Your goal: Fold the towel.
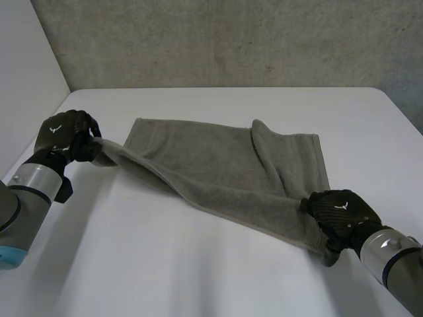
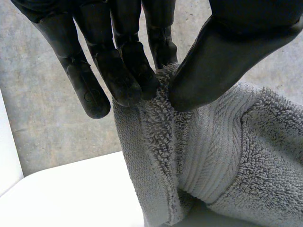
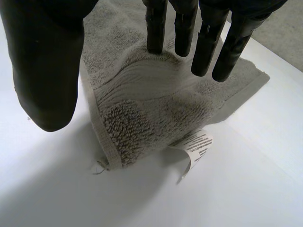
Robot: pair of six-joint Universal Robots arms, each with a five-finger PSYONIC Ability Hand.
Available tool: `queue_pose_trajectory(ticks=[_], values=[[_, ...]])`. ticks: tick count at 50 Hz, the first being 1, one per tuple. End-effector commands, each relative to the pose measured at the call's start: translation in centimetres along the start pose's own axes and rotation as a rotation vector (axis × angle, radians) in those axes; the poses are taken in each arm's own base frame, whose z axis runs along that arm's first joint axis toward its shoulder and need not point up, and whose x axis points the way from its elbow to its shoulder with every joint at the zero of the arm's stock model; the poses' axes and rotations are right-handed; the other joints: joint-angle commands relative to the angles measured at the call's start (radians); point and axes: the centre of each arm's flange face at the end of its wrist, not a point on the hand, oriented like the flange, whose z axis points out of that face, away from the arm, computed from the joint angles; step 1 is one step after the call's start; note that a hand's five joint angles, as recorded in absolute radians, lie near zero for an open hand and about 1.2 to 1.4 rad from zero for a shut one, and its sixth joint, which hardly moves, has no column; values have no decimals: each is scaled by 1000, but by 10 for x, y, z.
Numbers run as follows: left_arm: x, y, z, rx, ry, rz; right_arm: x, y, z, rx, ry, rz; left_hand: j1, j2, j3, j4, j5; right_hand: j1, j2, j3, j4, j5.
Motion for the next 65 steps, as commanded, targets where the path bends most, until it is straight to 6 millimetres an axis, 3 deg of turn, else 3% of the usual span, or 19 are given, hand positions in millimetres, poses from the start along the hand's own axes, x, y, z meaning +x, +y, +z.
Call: queue_pose_trajectory(ticks=[1, 24, 26, 28, 29, 30, 32, 34, 36, 37, 39, 40, 42, 47, 51, 52, 57, 61, 65], values=[[2, 1, 0, -3, 5, 1, -2, 7, 7, 15, 10, -3, 115, 43, 48, 31, 102, 30, 36, 34, 34, 12], [2, 2, -1, -6, 6, -3, -5, 20, 31, 36, 22, -25, 115, 43, 48, 31, 102, 294, 300, 299, 298, 276], [2, 2, -1, -5, 6, -3, -4, 20, 32, 41, 27, -26, 115, 43, 48, 31, 102, 403, 408, 407, 407, 384], [2, 2, -1, -6, 6, -3, 0, 17, 33, 51, 41, -25, 115, 43, 48, 31, 102, 738, 744, 743, 743, 720], [2, 2, -1, -6, 6, -5, 0, 17, 33, 52, 41, -25, 115, 43, 48, 31, 102, 740, 746, 745, 745, 722], [2, 2, -1, -6, 6, -5, 2, 14, 34, 61, 47, -25, 115, 43, 48, 31, 102, 961, 967, 966, 966, 943], [2, 0, -1, -2, 5, -4, 5, 10, 35, 76, 55, -29, 115, 43, 48, 31, 102, 1036, 1042, 1040, 1040, 1018], [1, -1, -1, 1, 2, -1, 12, 3, 35, 90, 72, -30, 115, 43, 48, 31, 102, 1036, 1042, 1040, 1040, 1018], [1, -4, 0, 9, 3, 2, 26, -26, 27, 170, 121, -48, 115, 43, 48, 31, 102, 1036, 1042, 1040, 1040, 1018], [2, -6, 0, 13, 5, 4, 26, -26, 27, 171, 121, -48, 115, 43, 48, 31, 102, 1036, 1042, 1040, 1040, 1018], [5, -10, 0, 23, 11, 6, 39, -66, 5, 269, 162, -84, 115, 43, 48, 31, 102, 1036, 1042, 1040, 1040, 1018], [6, -18, 0, 43, 14, 11, 39, -66, 5, 269, 162, -85, 115, 43, 48, 31, 102, 1036, 1042, 1040, 1040, 1018], [8, -31, -2, 74, 18, 18, 52, -98, -12, 307, 188, -124, 115, 43, 48, 31, 102, 1036, 1042, 1040, 1040, 1018], [13, -61, -8, 148, 27, 28, 58, -122, -24, 264, 158, -156, 115, 43, 48, 31, 102, 1036, 1042, 1040, 1040, 1018], [17, -71, -14, 178, 33, 30, 56, -113, -10, 163, 105, -164, 115, 43, 48, 31, 102, 1036, 1042, 1040, 1040, 1018], [17, -71, -14, 178, 33, 30, 54, -103, 1, 97, 79, -177, 115, 43, 48, 31, 102, 1036, 1042, 1040, 1040, 1018], [16, -59, -17, 142, 31, 23, 48, -77, 26, 2, 28, -190, 115, 43, 48, 31, 102, 1036, 1042, 1040, 1040, 1018], [12, -36, -15, 74, 20, 12, 45, -59, 44, 19, 42, -190, 115, 43, 48, 31, 102, 1036, 1042, 1040, 1040, 1018], [10, -27, -13, 43, 13, 5, 47, -52, 49, 48, 71, -190, 115, 43, 48, 31, 102, 1036, 1042, 1040, 1040, 1018]])
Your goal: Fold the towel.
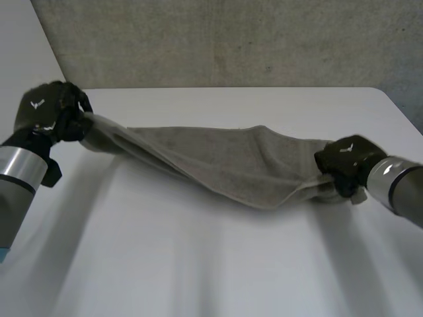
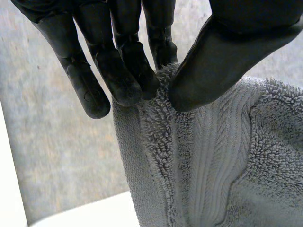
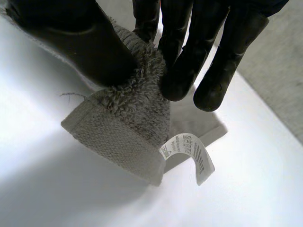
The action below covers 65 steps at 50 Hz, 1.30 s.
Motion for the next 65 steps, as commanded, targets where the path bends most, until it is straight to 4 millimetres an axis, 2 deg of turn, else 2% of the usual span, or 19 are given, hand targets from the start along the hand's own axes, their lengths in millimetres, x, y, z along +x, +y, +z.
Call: queue_pose_trajectory(ticks=[1, 5, 8, 12, 15, 17, 21, 26, 33, 34, 38, 42, 43, 45, 47, 50, 52, 57, 65], values=[[-7, 24, 0, -78, -21, -14, -3, 26, 18, 32, 53, 7, 115, 43, 48, 31, 102, 80, 89, 83, 63, 56], [-7, 22, -2, -103, -24, -19, 1, 29, 13, 31, 63, 18, 115, 43, 48, 31, 102, 80, 89, 83, 63, 56], [-5, 21, -4, -120, -18, -25, 12, 14, -5, 86, 114, 9, 115, 43, 48, 31, 102, 80, 89, 83, 63, 56], [0, -3, -12, -107, 11, -21, 29, -5, -32, 162, 152, 28, 115, 43, 48, 31, 102, 80, 89, 83, 63, 56], [1, -18, -19, -94, 17, -23, 35, -12, -41, 190, 151, 46, 115, 43, 48, 31, 102, 80, 89, 83, 63, 56], [1, -26, -22, -81, 19, -20, 45, -28, -59, 239, 133, 69, 115, 43, 48, 31, 102, 80, 89, 83, 63, 56], [1, -45, -33, -55, 21, -11, 53, -34, -69, 241, 91, 89, 115, 43, 48, 31, 102, 80, 89, 83, 63, 56], [-7, -54, -38, -53, -6, -5, 68, -40, -74, 236, 61, 110, 115, 43, 48, 31, 102, 80, 89, 83, 63, 56], [-18, -50, -33, -64, -20, -3, 85, -35, -36, 193, 29, 128, 115, 43, 48, 31, 102, 80, 89, 83, 63, 56], [-20, -44, -31, -86, -20, -14, 85, -35, -36, 193, 29, 128, 115, 43, 48, 31, 102, 80, 89, 83, 63, 56], [-24, -21, -20, -148, -16, -36, 90, -29, -6, 172, -4, 145, 115, 43, 48, 31, 102, 80, 89, 83, 63, 56], [-23, 0, 6, -182, 16, -53, 85, -28, 26, 159, -35, 141, 115, 43, 48, 31, 102, 80, 89, 83, 63, 56], [-23, 0, 6, -182, 16, -53, 85, -28, 27, 159, -35, 141, 115, 43, 48, 31, 102, 80, 89, 83, 63, 56], [-15, 14, 25, -202, 58, -63, 81, -28, 36, 153, -38, 134, 115, 43, 48, 31, 102, 80, 89, 83, 63, 56], [-11, 20, 35, -208, 70, -63, 74, -28, 56, 141, -36, 122, 115, 43, 48, 31, 102, 80, 89, 83, 63, 56], [-9, 30, 53, -204, 60, -60, 72, -27, 65, 135, -33, 118, 115, 43, 48, 31, 102, 80, 89, 83, 63, 56], [-10, 34, 62, -198, 45, -56, 68, -22, 85, 129, -34, 114, 115, 43, 48, 31, 102, 80, 89, 83, 63, 56], [-13, 52, 92, -176, 22, -48, 64, -20, 104, 145, -30, 124, 115, 43, 48, 31, 102, 80, 89, 83, 63, 56], [-24, 74, 123, -151, -19, -37, 71, -9, 129, 146, 66, 128, 115, 43, 48, 31, 102, 80, 89, 83, 63, 56]])
